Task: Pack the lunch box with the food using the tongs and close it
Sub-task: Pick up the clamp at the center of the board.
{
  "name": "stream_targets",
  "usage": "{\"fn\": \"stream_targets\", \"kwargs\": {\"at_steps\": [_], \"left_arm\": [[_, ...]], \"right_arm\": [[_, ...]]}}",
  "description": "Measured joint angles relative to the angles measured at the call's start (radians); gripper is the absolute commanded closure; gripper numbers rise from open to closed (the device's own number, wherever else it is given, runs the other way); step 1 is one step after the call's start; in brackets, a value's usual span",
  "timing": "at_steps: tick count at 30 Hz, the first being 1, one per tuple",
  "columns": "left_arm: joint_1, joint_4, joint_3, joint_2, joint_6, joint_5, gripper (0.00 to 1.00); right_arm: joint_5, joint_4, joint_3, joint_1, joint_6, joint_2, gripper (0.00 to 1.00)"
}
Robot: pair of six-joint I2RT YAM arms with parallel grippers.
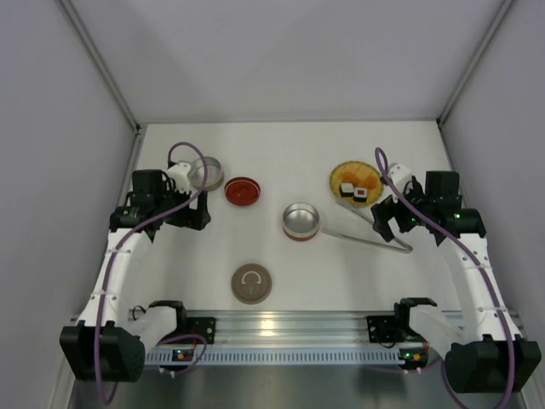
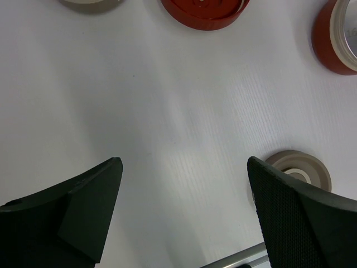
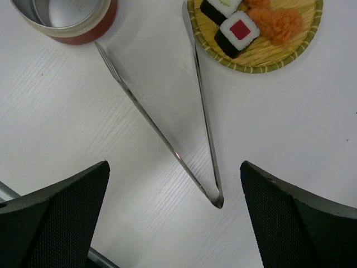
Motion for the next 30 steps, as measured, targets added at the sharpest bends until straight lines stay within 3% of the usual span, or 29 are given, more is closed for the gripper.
{"fn": "stream_targets", "kwargs": {"at_steps": [16, 30], "left_arm": [[0.000, -0.069, 0.070, 0.096, 0.019, 0.140, 0.02], [0.000, -0.077, 0.093, 0.156, 0.007, 0.199, 0.02]], "right_arm": [[0.087, -0.268, -0.002, -0.063, -0.499, 0.154, 0.01], [0.184, -0.172, -0.060, -0.063, -0.610, 0.368, 0.01]]}}
